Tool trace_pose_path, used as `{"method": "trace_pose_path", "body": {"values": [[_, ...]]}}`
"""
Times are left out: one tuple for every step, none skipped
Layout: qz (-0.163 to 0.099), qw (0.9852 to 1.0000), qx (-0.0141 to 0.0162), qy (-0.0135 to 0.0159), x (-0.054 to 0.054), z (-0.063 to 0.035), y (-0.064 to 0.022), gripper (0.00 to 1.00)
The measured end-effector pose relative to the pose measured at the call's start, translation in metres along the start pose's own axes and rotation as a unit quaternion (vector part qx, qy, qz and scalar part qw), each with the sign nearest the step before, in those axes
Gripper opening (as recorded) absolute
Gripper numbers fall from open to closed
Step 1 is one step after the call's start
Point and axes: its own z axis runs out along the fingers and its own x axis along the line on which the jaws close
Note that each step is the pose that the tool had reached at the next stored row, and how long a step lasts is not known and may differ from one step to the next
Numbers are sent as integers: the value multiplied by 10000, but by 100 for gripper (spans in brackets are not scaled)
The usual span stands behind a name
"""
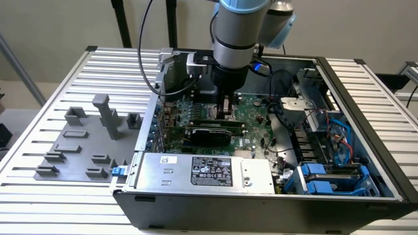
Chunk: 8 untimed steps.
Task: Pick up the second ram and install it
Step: 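Press down the second ram until it locks into place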
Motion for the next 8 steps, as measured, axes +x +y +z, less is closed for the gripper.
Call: {"method": "trace_pose_path", "body": {"values": [[0, 10000, 0, 0, 0, 0, 0, 11], [0, 10000, 0, 0, 0, 0, 0, 11], [0, 10000, 0, 0, 0, 0, 0, 11], [0, 10000, 0, 0, 0, -1, 0, 11], [0, 10000, 0, 0, 0, -1, 0, 11], [0, 10000, 0, 0, 0, -1, 0, 11], [0, 10000, 0, 0, 0, -1, 0, 11], [0, 10000, 0, 0, 0, -1, 0, 11]]}}
